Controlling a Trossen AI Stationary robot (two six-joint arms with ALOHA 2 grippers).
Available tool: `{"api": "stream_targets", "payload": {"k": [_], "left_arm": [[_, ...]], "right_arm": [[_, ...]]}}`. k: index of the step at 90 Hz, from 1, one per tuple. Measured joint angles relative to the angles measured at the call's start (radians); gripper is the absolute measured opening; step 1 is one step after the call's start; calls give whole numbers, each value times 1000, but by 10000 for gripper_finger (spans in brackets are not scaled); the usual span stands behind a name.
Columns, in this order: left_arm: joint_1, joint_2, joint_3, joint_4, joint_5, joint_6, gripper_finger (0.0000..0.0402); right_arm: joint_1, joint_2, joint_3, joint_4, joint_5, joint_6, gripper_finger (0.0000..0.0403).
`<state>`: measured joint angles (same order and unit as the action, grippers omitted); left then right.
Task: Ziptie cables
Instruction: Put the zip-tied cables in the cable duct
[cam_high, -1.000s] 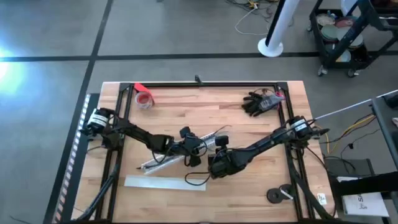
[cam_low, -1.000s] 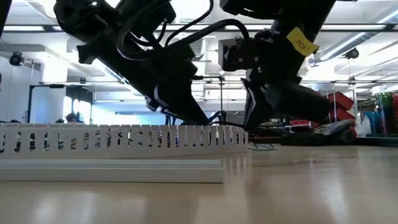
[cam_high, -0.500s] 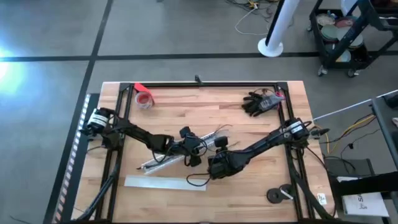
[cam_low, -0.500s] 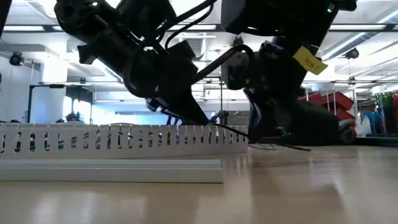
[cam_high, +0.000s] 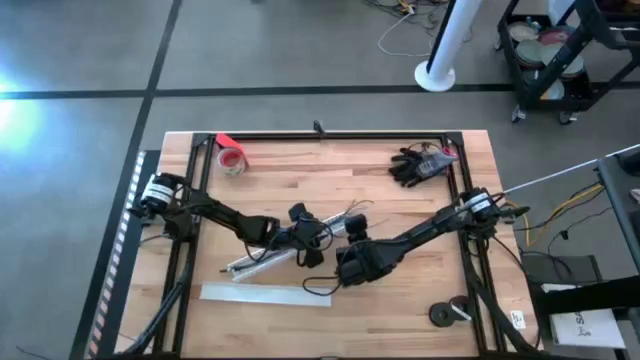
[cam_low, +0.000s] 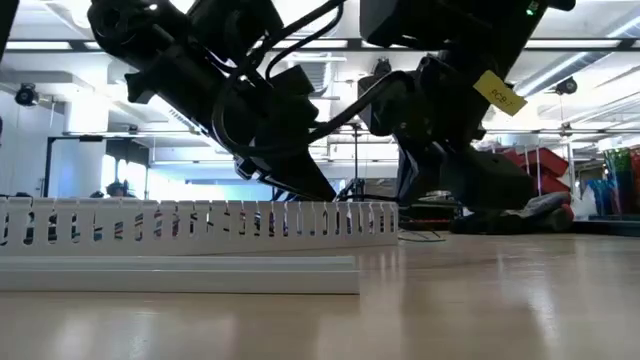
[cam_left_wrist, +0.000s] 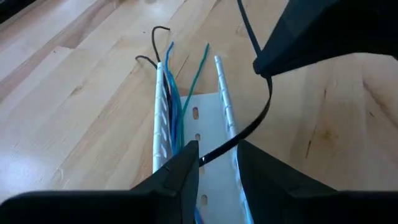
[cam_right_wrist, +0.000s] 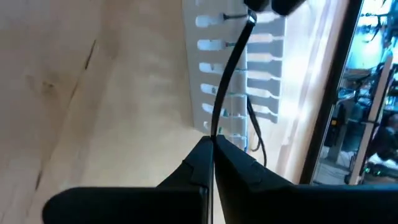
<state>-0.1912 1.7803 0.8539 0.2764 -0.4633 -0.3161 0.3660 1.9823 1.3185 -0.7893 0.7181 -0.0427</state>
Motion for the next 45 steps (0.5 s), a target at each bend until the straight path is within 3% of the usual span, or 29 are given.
{"api": "stream_targets", "payload": {"k": [45], "left_arm": [[4,0,0,0,0,0,98]], "right_arm": [[-7,8,0,89,2,-121,0]]}}
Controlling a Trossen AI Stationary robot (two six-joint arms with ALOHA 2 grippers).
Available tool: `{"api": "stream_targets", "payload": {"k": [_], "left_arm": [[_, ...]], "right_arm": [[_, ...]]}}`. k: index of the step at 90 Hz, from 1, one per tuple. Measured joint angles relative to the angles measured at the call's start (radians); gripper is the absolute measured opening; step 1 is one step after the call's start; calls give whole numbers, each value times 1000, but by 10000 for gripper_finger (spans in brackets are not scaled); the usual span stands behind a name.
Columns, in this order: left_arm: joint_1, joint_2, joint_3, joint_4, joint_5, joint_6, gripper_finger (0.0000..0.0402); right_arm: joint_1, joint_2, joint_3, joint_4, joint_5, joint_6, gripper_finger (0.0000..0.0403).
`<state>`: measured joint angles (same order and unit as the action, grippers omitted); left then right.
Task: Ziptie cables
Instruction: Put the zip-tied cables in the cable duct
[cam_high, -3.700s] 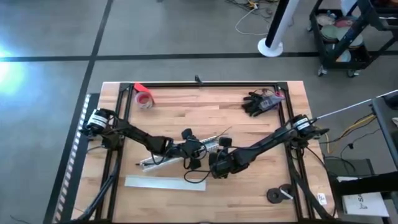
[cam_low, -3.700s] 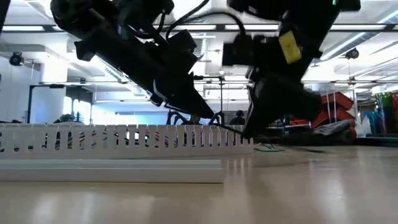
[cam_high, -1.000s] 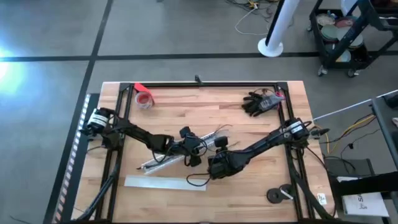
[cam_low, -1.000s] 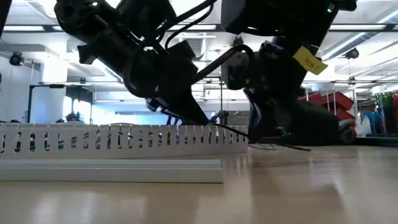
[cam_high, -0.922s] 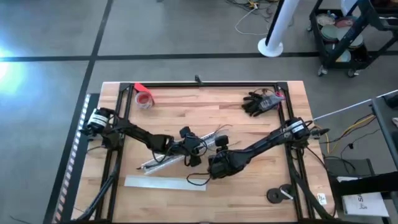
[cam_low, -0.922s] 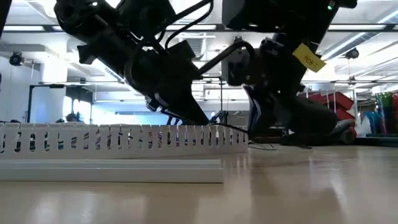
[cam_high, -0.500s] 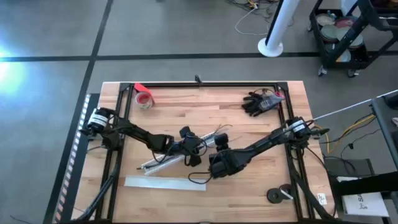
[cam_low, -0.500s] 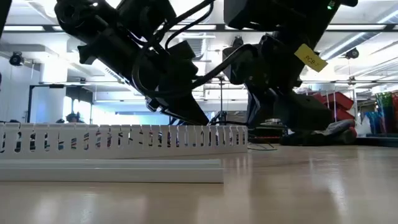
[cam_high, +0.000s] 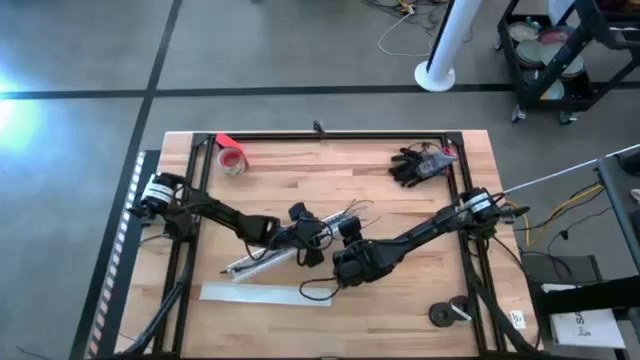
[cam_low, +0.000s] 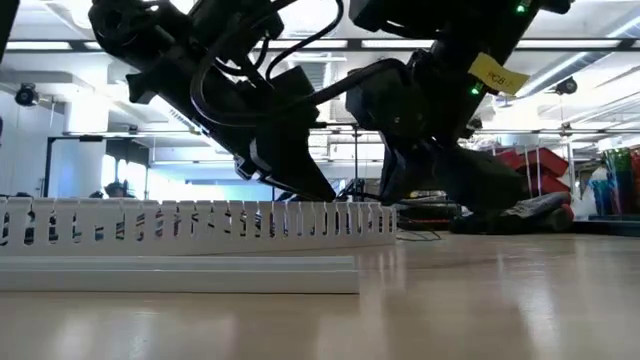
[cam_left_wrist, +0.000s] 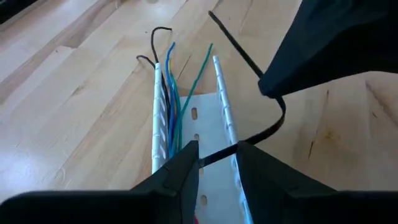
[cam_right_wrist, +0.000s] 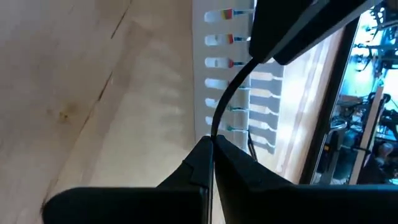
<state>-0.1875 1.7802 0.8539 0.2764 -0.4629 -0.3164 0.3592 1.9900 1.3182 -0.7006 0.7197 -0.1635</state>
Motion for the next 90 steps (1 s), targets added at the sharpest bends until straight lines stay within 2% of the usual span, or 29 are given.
{"api": "stream_targets", "payload": {"k": [37,90], "left_arm": [[1,0,0,-1,0,-7,98],[3,0,2,12,-1,-16,98]], "right_arm": [[-21,9,0,-3,76,-5,0],[-22,9,63,-85,64,47,0]]}}
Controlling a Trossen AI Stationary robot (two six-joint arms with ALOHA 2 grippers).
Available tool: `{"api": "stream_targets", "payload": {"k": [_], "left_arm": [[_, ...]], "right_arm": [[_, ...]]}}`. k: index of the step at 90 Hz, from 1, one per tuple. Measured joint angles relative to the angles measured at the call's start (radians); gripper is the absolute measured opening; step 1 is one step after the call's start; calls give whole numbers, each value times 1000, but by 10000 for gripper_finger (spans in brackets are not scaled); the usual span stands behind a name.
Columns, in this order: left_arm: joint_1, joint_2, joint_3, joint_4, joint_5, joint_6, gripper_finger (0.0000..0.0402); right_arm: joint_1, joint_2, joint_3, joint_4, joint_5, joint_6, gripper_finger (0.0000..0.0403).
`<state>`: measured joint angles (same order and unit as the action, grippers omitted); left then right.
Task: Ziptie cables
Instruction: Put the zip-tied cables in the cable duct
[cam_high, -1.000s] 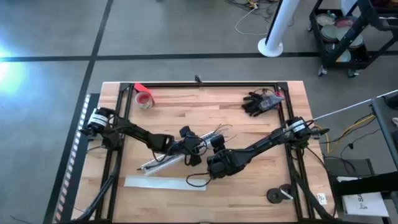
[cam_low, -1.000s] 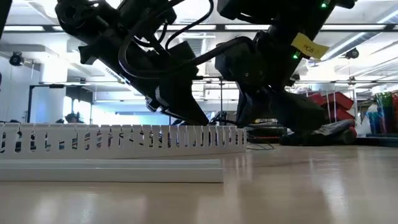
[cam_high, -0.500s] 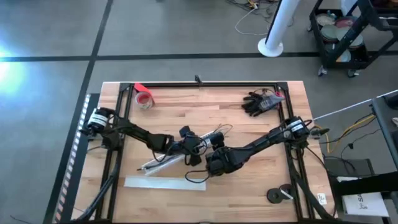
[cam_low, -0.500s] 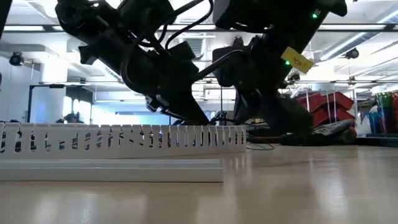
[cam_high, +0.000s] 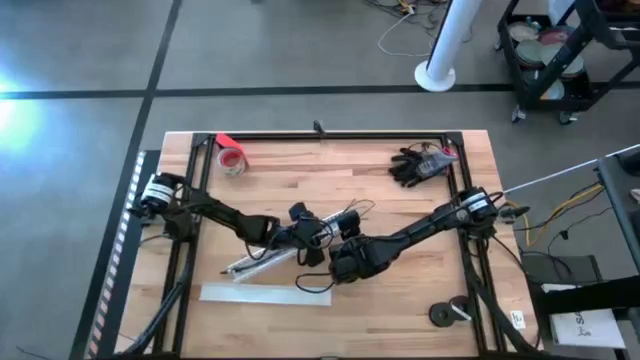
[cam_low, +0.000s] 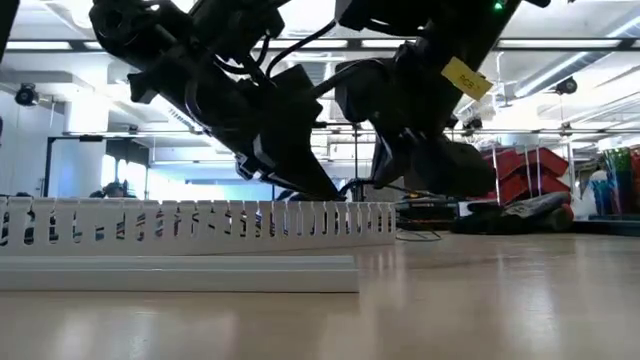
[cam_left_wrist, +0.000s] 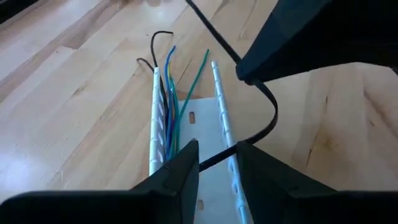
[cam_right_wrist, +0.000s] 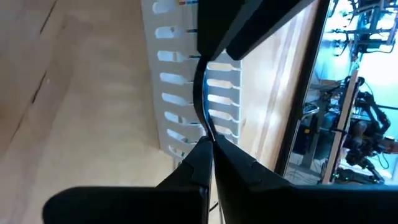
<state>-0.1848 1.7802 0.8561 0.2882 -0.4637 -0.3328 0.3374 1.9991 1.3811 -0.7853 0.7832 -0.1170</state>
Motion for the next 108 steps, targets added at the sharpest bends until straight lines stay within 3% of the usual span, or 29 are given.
{"api": "stream_targets", "payload": {"k": [108], "left_arm": [[10,11,0,-17,-2,2,98]], "right_arm": [[16,36,-1,60,-88,-5,0]]}}
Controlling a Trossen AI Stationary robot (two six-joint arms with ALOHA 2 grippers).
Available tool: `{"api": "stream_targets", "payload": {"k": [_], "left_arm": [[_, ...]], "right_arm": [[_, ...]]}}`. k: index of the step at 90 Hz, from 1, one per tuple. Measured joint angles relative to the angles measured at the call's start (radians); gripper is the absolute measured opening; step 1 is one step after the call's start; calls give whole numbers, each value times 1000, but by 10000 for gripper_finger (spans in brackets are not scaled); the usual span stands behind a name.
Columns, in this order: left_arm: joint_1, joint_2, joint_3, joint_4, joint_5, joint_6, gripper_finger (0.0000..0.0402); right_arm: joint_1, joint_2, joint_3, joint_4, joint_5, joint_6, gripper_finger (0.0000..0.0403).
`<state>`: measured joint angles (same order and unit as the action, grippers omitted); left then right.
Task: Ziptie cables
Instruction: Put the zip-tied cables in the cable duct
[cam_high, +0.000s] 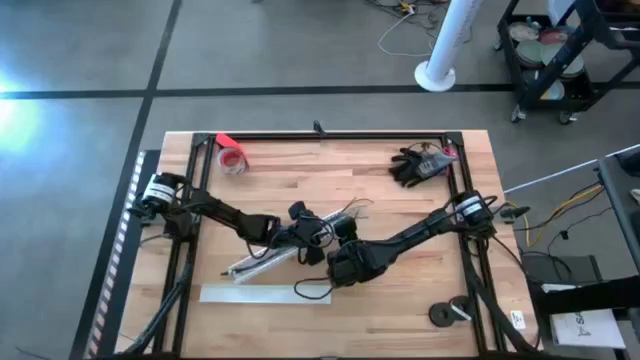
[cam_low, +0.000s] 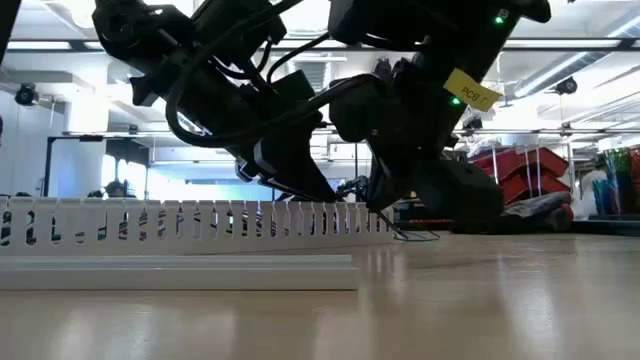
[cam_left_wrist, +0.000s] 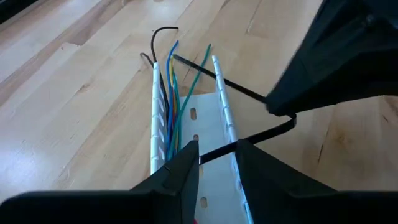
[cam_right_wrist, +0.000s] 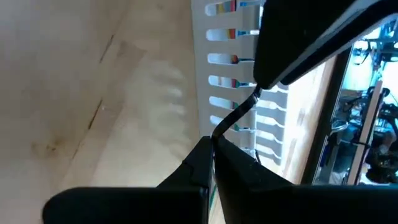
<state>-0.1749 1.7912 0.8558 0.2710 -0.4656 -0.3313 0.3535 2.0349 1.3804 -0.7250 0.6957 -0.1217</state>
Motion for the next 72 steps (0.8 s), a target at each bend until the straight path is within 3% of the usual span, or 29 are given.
{"api": "stream_targets", "payload": {"k": [24,56,72], "left_arm": [[0,0,0,-1,0,8,98],[0,0,0,-2,4,8,98],[0,0,0,-2,6,8,98]], "right_arm": [[-6,-61,2,15,-209,149,29],[-88,-66,0,68,-279,356,113],[-122,-66,0,79,-295,417,136]]}}
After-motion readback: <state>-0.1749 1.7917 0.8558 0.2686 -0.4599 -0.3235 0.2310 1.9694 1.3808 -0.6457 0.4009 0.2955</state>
